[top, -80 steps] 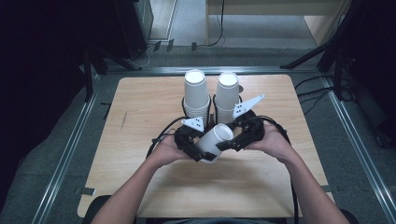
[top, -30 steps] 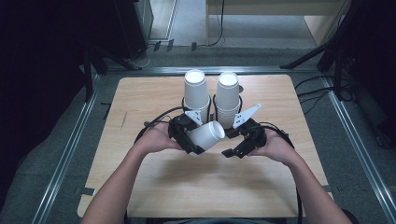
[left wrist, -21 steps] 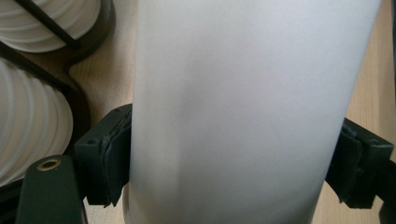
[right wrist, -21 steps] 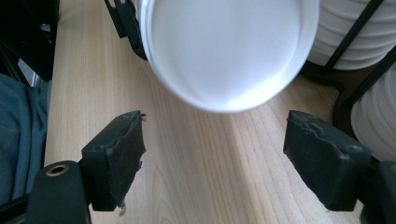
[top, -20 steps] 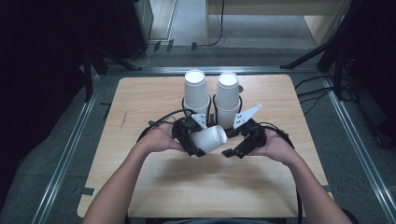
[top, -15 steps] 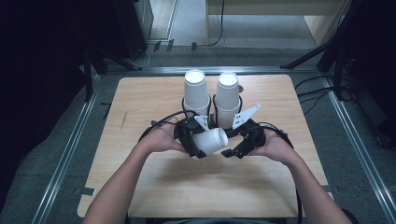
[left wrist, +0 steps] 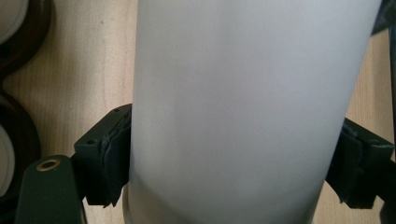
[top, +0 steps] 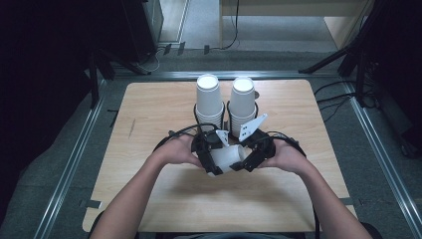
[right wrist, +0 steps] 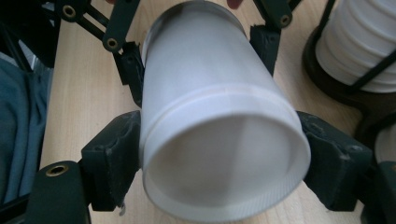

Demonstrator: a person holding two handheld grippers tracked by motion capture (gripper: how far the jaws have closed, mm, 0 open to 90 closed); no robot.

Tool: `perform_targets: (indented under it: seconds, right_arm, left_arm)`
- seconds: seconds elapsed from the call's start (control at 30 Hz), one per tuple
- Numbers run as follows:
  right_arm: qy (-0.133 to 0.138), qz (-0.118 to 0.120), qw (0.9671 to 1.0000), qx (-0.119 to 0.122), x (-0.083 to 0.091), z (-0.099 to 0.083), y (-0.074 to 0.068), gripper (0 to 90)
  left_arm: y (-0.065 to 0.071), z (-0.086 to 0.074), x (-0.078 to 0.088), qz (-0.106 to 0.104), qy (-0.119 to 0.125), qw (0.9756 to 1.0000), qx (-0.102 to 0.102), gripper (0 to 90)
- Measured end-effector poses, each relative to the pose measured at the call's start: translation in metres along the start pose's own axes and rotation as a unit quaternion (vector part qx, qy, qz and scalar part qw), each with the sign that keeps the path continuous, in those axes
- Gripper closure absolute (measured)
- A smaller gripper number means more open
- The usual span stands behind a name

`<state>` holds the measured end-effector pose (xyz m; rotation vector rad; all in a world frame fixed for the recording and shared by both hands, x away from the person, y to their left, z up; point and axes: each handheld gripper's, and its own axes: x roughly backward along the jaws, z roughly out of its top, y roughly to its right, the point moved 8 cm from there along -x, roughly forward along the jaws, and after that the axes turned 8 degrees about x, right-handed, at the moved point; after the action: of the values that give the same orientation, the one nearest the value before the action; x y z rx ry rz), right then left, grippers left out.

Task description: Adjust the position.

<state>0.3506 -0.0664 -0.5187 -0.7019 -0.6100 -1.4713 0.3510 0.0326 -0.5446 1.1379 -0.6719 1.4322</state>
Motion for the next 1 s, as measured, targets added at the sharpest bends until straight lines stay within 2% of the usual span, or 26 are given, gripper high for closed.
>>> perform_targets:
  seconds: [0.27, 0.37, 0.4, 0.43, 0.47, 0.5, 0.53, 0.67, 0.8, 0.87, 1.0]
  right_arm:
    - [-0.012, 0.012, 0.9998, 0.004, -0.002, 0.000, -0.004, 23.7]
    - [-0.007, 0.009, 0.9999, 0.008, -0.001, 0.001, -0.003, 24.0]
    - [-0.006, 0.008, 0.9999, 0.007, -0.001, 0.001, -0.003, 24.0]
    - [-0.002, 0.010, 0.9999, 0.004, 0.001, 0.001, -0.003, 24.0]
    - [-0.002, 0.010, 0.9999, 0.004, 0.001, 0.001, -0.003, 24.0]
    - [-0.001, 0.012, 0.9999, -0.002, 0.003, 0.001, -0.003, 24.0]
    - [0.000, 0.008, 1.0000, 0.000, 0.003, 0.001, -0.003, 24.0]
    - [0.000, 0.001, 1.0000, -0.001, 0.006, -0.001, -0.001, 24.0]
    - [0.007, 0.000, 1.0000, 0.000, 0.009, 0.000, 0.000, 23.9]
    - [0.010, 0.000, 0.9999, -0.003, 0.011, 0.000, -0.001, 23.9]
    - [0.021, -0.003, 0.9998, -0.004, 0.015, 0.000, 0.000, 23.9]
  left_arm:
    - [0.003, 0.001, -0.002, -0.005, -0.001, 1.0000, -0.006, 14.5]
    - [0.004, 0.001, 0.000, -0.002, 0.010, 0.9999, -0.009, 13.7]
    - [0.004, 0.002, 0.001, -0.001, 0.019, 0.9998, -0.003, 13.1]
    - [0.003, 0.002, 0.002, 0.000, 0.025, 0.9997, 0.001, 7.8]
    - [0.003, 0.001, 0.002, -0.001, 0.029, 0.9995, 0.014, 7.8]
    - [0.002, 0.001, 0.002, 0.003, 0.034, 0.9992, 0.024, 1.4]
    - [0.001, 0.000, 0.002, 0.004, 0.037, 0.9990, 0.026, 0.0]
    - [0.000, 0.000, 0.006, 0.010, 0.067, 0.9971, 0.034, 0.0]
    - [-0.001, 0.000, 0.011, 0.012, 0.095, 0.9943, 0.046, 0.0]
    - [-0.001, 0.001, 0.014, 0.010, 0.114, 0.9921, 0.052, 0.0]
    - [-0.001, -0.001, 0.018, 0.009, 0.132, 0.9897, 0.055, 0.0]
